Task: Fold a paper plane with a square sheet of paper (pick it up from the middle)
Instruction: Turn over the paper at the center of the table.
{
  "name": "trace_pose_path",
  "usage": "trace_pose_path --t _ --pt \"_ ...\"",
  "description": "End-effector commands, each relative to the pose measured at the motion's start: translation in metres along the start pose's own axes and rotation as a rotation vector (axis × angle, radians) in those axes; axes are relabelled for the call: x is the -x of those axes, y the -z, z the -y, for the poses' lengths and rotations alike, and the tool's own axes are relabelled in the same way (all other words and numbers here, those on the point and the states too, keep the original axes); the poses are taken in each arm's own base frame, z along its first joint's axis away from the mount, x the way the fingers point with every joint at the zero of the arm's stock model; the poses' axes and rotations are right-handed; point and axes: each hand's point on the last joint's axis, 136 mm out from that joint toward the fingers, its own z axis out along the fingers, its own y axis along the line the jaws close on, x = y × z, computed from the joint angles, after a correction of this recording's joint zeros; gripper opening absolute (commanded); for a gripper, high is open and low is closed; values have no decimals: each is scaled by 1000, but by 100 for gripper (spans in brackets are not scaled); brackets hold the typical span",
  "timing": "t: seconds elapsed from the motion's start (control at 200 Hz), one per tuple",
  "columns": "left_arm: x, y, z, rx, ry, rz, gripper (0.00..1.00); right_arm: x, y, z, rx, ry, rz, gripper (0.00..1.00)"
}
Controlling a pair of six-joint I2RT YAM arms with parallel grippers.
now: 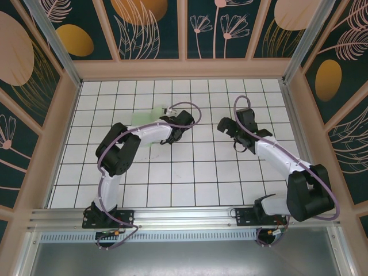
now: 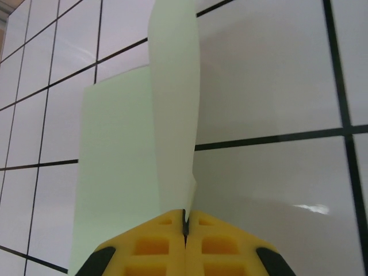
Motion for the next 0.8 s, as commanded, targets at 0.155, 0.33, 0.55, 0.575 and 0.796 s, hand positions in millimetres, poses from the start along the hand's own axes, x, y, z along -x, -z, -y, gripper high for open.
trace_pose_path --t 0.155,0.33,0.55,0.575,0.796 --pt "-16 -2 29 -122 55 -31 6 -4 2 11 -27 -33 -26 99" --pt "-17 2 41 -202 84 -44 18 -1 3 9 -24 -37 -27 99" --pt "28 74 51 -574 263 37 49 9 7 -6 15 -23 -25 99" --pt "35 85 50 -619 286 55 52 11 7 -9 26 -19 -27 99" --pt "63 131 4 -879 516 137 71 6 -2 -55 161 48 -97 95"
